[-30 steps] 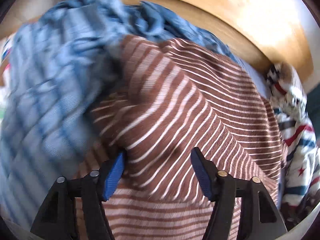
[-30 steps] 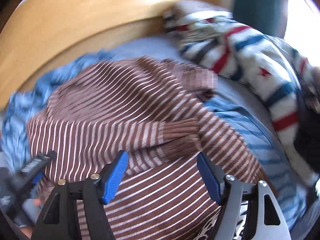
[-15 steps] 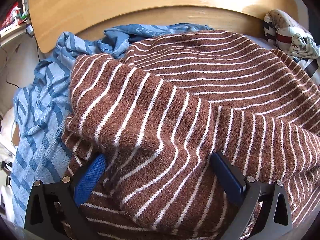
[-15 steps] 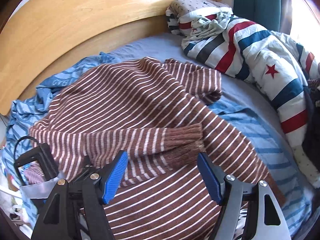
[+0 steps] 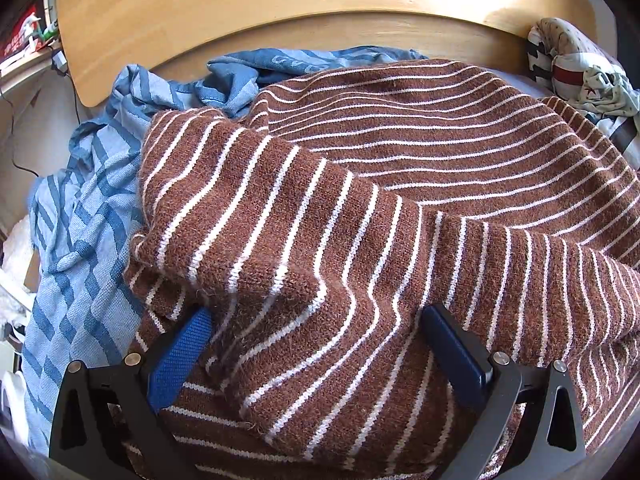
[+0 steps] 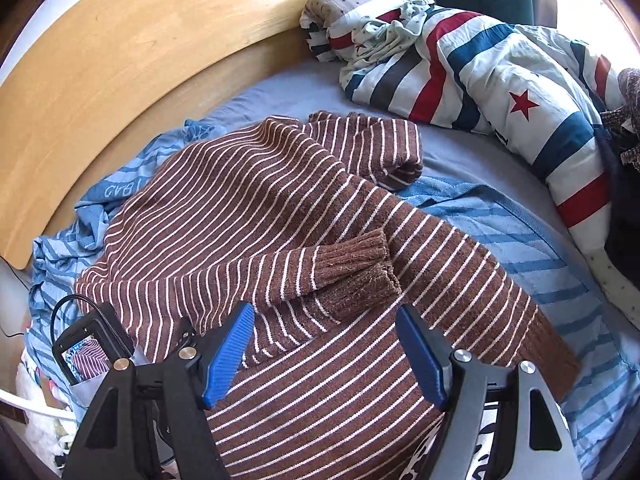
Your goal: Fold clothes
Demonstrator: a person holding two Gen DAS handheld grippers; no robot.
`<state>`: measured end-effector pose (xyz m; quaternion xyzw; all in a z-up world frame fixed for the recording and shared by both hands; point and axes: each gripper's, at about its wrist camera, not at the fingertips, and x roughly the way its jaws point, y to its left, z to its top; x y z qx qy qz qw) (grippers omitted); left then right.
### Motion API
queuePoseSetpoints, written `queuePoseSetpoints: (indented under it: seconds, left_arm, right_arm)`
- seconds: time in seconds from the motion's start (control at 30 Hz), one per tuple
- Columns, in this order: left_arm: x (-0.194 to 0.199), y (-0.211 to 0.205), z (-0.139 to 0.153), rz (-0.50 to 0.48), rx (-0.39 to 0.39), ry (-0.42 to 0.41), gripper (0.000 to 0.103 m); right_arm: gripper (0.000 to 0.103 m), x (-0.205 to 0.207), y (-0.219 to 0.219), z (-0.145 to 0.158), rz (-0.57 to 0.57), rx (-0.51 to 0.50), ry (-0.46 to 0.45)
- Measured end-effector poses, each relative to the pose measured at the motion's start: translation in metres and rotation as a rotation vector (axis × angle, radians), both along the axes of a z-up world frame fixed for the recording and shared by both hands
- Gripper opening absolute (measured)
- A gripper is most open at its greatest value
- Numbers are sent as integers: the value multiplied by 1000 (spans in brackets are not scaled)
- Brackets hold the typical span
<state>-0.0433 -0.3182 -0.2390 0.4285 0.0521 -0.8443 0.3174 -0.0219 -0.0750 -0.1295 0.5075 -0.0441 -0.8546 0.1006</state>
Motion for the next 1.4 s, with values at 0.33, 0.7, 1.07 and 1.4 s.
queuePoseSetpoints:
  seconds: [0.33,0.7,1.07,1.4]
  left_arm:
    - [18,-7,8,4,5,4,103]
    - [15,-6,7,11,11,6,103]
    - [143,-68,123,-33,580,384,100]
    - [168,-65,121,5,674,395,99]
  right_arm:
    - [77,8,-19,2,90,-15,12]
    - [78,-7,-16,-16,173,-56,-34]
    - [78,3,-18,13,245,-120,-1]
    - [78,-6,-24,6,235,-68,-28]
